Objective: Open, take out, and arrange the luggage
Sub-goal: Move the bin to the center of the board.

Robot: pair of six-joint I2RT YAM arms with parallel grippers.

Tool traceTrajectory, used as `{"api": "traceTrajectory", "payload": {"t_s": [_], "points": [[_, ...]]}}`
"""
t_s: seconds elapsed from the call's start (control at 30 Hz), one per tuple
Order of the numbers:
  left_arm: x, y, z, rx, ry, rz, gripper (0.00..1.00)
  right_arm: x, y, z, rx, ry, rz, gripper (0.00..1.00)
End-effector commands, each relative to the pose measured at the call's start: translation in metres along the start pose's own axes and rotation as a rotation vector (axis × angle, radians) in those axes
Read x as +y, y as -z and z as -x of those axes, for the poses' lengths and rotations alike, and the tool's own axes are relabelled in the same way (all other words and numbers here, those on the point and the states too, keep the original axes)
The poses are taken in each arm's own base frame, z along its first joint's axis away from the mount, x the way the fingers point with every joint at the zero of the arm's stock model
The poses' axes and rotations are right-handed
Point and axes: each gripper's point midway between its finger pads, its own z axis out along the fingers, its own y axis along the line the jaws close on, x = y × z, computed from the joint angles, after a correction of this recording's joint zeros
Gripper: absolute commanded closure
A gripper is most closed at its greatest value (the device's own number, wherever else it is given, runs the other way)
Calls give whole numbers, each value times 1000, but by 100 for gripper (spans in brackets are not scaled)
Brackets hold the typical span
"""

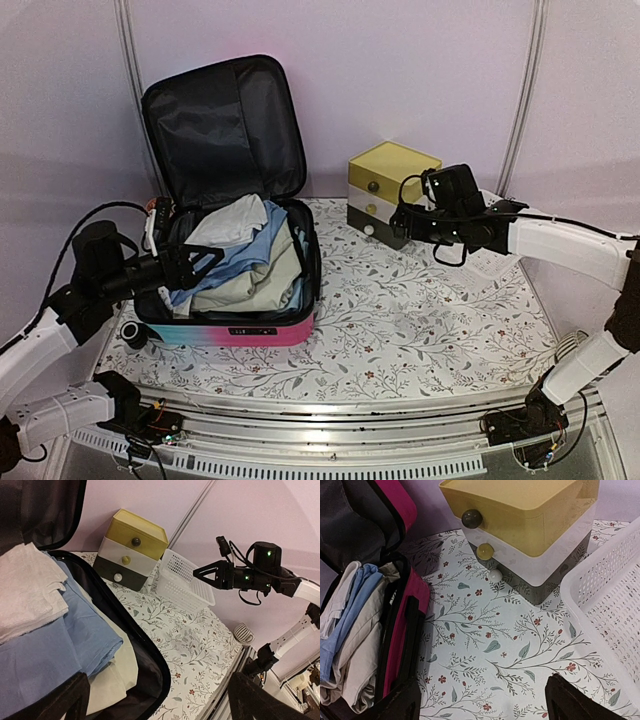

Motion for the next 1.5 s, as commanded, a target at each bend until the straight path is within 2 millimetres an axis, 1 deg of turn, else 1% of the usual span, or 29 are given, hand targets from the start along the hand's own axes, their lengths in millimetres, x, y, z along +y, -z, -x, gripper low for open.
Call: {"api": "traceTrajectory", "payload": {"t_s": [0.0,0.07,0.1,0.17,0.27,0.37,0.47,0.7,0.8,0.93,1.1,1.23,1.37,1.47], "points": [[-8,0,10,-25,-43,-21,2,-9,12,15,-62,-22,-38,9],[-9,-2,10,-18,-38,-30,2,-14,13,14,-67,-23,-57,6],[-10,-3,9,-14,-33,-34,2,-17,12,14,-71,-25,-71,0],[-10,-6,9,-4,-25,-40,2,-29,9,15,-63,-44,-88,1],[-11,-7,10,1,-12,-46,2,-47,8,18,-37,-88,-70,1],[-12,-6,10,-4,-4,-48,2,-65,12,22,-35,-143,-60,1],[-13,-5,11,-11,2,-48,2,-76,20,28,-52,-179,-57,1],[-17,-3,13,-18,8,-55,2,-87,33,32,-123,-179,-62,1],[-18,-4,13,-17,10,-58,2,-83,38,31,-128,-159,-34,1],[-18,-4,12,-14,15,-59,2,-84,45,31,-138,-148,-29,1],[-18,-6,11,-9,17,-57,2,-95,52,30,-168,-164,-78,1],[-17,-9,12,-5,12,-51,2,-101,48,29,-154,-182,-78,1],[-17,-14,12,8,8,-50,2,-100,37,29,-113,-185,-54,9],[-16,-16,13,12,6,-48,2,-97,29,33,-98,-178,-50,12]]}}
